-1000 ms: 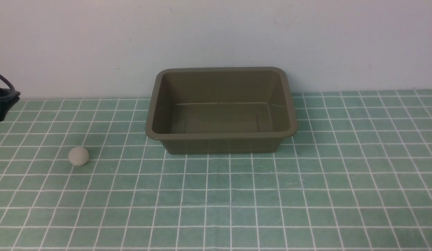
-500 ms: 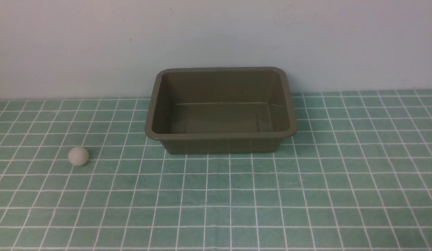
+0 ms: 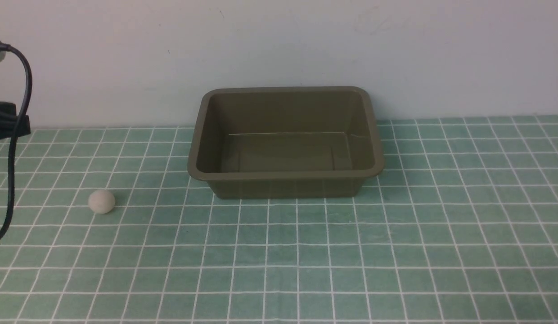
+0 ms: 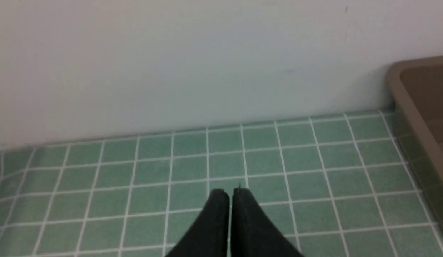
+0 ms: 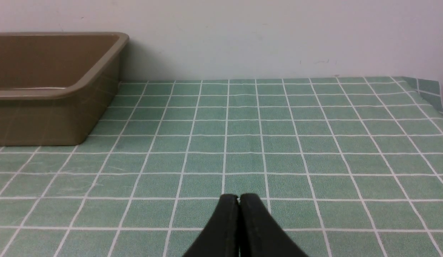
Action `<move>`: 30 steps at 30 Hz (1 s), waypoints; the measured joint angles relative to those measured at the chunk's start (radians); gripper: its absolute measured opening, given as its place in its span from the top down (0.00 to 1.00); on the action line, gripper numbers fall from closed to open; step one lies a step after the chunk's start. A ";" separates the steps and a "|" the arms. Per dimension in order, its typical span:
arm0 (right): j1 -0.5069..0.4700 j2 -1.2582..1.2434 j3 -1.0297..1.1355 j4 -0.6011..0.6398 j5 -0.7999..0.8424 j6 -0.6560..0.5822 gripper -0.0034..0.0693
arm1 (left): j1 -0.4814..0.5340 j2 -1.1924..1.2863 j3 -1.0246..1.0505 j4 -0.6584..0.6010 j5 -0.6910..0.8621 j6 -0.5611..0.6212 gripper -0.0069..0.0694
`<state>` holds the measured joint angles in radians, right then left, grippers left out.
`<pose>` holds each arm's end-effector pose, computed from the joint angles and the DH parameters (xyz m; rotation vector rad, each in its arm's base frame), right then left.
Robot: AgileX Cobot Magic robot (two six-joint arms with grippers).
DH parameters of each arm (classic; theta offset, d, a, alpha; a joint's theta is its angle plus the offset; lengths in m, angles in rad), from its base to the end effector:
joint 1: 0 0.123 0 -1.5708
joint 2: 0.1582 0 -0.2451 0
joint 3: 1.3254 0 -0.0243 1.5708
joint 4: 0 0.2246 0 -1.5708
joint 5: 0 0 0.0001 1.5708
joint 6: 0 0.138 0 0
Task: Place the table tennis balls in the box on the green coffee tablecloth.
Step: 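Reach for and grasp a ping pong ball on the table beside the basket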
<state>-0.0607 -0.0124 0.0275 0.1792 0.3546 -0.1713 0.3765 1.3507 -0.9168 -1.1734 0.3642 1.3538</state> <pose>0.1125 0.0017 0.1612 0.0101 1.8475 0.0127 0.3134 0.0751 0.2524 0.0305 2.0342 0.0195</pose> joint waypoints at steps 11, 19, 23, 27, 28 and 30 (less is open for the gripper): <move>0.000 0.000 0.000 0.000 0.000 0.000 0.97 | 0.000 0.120 0.002 0.747 0.287 -0.974 0.91; 0.000 0.000 0.000 0.000 0.000 0.000 0.97 | -0.008 0.233 -0.056 0.923 0.285 -1.274 0.90; 0.000 0.000 0.000 0.000 0.000 0.000 0.97 | -0.091 0.276 -0.126 0.853 0.280 -1.158 0.83; 0.000 0.000 0.000 0.000 0.000 0.000 0.97 | -0.168 0.298 -0.158 0.836 0.259 -1.087 0.76; 0.000 0.000 0.000 0.000 0.000 0.000 0.97 | -0.185 0.305 -0.168 0.836 0.252 -1.066 0.73; 0.000 0.000 0.000 0.000 0.000 0.000 0.97 | -0.248 0.338 -0.200 0.848 0.219 -1.024 0.64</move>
<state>-0.0607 -0.0124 0.0275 0.1792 0.3546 -0.1713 0.1287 1.6882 -1.1167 -0.3255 0.5834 0.3294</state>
